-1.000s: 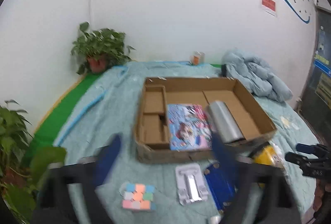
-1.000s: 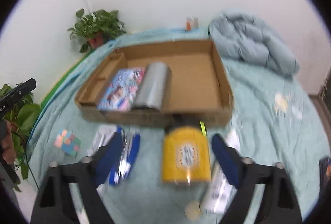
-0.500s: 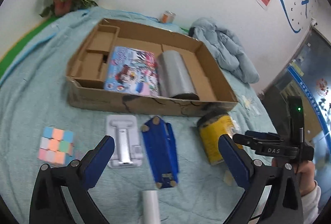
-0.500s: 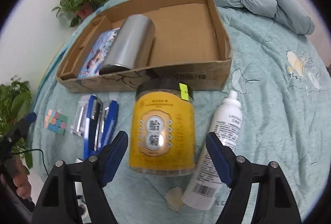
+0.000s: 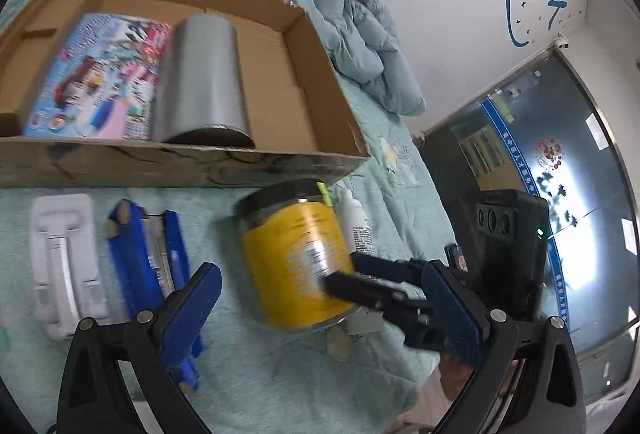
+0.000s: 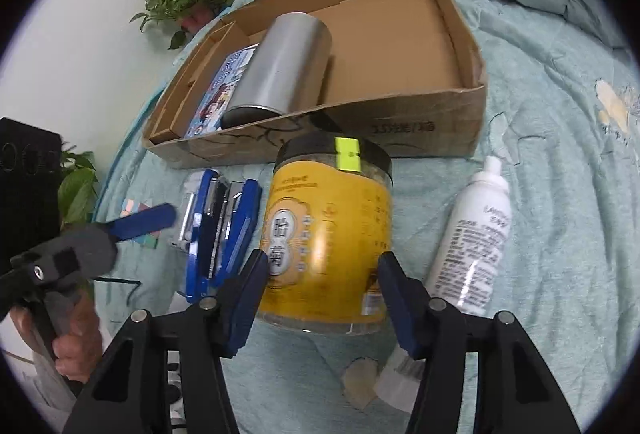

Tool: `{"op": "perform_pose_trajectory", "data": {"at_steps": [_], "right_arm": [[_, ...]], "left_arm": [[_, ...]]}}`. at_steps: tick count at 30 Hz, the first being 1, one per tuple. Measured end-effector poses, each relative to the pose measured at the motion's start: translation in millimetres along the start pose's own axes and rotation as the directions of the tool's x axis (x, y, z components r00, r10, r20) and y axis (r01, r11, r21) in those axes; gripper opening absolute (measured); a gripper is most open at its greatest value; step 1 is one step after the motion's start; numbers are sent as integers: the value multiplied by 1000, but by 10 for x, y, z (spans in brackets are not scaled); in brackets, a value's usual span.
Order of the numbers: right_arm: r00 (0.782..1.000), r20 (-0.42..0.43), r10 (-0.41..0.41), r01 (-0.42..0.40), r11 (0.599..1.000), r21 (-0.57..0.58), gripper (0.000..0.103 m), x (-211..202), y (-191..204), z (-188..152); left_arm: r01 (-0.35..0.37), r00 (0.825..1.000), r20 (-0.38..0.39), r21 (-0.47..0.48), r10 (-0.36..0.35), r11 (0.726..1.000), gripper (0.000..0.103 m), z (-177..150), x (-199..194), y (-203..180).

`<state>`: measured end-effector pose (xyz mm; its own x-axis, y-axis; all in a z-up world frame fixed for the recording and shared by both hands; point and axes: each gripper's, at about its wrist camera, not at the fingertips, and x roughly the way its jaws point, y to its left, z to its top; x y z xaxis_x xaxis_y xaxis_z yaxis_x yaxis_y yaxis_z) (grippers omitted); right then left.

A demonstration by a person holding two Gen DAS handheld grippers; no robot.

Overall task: Organize rigid objects
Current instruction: 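Close the right tool on the yellow jar while the left tool grips its other side, then lift the yellow jar with both tools and carry it over the box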

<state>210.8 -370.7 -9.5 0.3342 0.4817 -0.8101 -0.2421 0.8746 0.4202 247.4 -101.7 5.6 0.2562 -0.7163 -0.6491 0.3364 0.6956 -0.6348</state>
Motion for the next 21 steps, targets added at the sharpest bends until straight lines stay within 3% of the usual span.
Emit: {"op": "perform_pose_trajectory", "data": {"at_steps": [7, 12, 17, 21], "right_arm": [[996, 15, 83, -83, 996, 43, 62, 107, -23, -45], [990, 3, 143, -143, 987, 69, 66, 158, -124, -13], [991, -13, 132, -132, 990, 41, 71, 247, -21, 27], [992, -15, 127, -127, 992, 28, 72, 271, -4, 46]], "left_arm": [[-38, 990, -137, -28, 33, 999, 95, 76, 581, 45], [-104, 981, -166, -33, 98, 994, 91, 94, 757, 95], [-195, 964, -191, -23, 187, 980, 82, 151, 874, 93], [-195, 963, -191, -19, 188, 981, 81, 165, 914, 102]]}}
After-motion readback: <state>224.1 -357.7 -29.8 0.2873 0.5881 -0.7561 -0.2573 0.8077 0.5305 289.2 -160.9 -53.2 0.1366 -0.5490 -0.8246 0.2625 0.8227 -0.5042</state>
